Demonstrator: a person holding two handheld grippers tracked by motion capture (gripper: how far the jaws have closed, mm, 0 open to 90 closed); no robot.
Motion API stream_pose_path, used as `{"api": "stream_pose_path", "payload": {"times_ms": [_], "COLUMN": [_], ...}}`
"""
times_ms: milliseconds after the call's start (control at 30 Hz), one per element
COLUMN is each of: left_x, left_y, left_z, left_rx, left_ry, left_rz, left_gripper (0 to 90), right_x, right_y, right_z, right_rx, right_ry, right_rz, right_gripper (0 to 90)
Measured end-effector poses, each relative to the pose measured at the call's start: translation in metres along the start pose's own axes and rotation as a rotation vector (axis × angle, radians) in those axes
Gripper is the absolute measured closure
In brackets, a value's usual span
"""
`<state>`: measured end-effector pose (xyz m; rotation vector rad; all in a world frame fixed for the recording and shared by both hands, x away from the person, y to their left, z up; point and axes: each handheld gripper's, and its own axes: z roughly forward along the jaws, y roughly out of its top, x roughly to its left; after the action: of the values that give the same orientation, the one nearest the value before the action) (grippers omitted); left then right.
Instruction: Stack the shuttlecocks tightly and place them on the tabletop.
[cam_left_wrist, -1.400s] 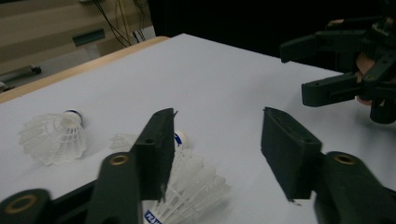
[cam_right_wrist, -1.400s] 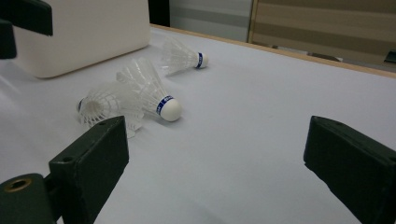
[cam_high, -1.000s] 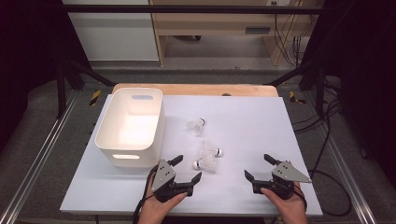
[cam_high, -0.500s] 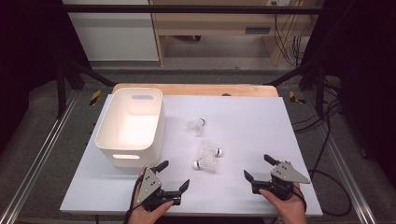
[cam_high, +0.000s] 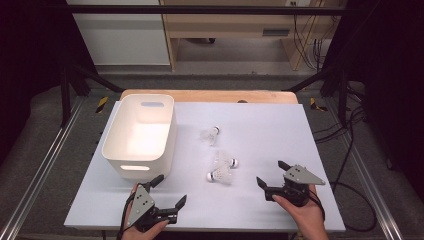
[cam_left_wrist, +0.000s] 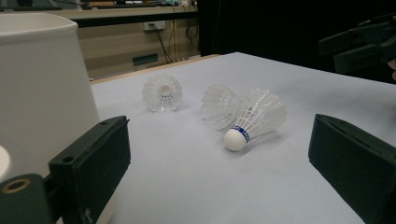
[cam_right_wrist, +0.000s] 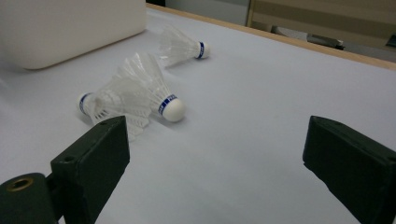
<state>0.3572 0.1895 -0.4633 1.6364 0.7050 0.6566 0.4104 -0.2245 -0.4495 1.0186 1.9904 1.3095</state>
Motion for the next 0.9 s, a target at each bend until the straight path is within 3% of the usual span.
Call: {"api": "stream_pose_path", "payload": {"times_ms": [267,567,733,900], "left_x": [0.008,0.021,0.025,0.033], "left_y": [0.001,0.001,0.000,0.000], "left_z": [-0.007,-0.024,-0.029,-0.035], "left_rx": [-0.026,-0.062,-0.069,-0.090], "left_ry": [0.018,0.065,0.066,0.094], "left_rz": [0.000,-0.019,-0.017,-0.005], "left_gripper": [5.8,5.8,5.5,3.1], "right_x": [0.025,0.055,0.064,0.065], "right_y": [0.040,0.077,0.094,0.107], "right_z": [0.026,0.062,0.078,0.096], "right_rx": [0.044,0.083,0.111,0.159], "right_ry": [0.032,0.101,0.122,0.133], "right_rz": [-0.102,-0.179,-0.207,-0.187], "right_gripper": [9.6,16.0,19.8,22.4]}}
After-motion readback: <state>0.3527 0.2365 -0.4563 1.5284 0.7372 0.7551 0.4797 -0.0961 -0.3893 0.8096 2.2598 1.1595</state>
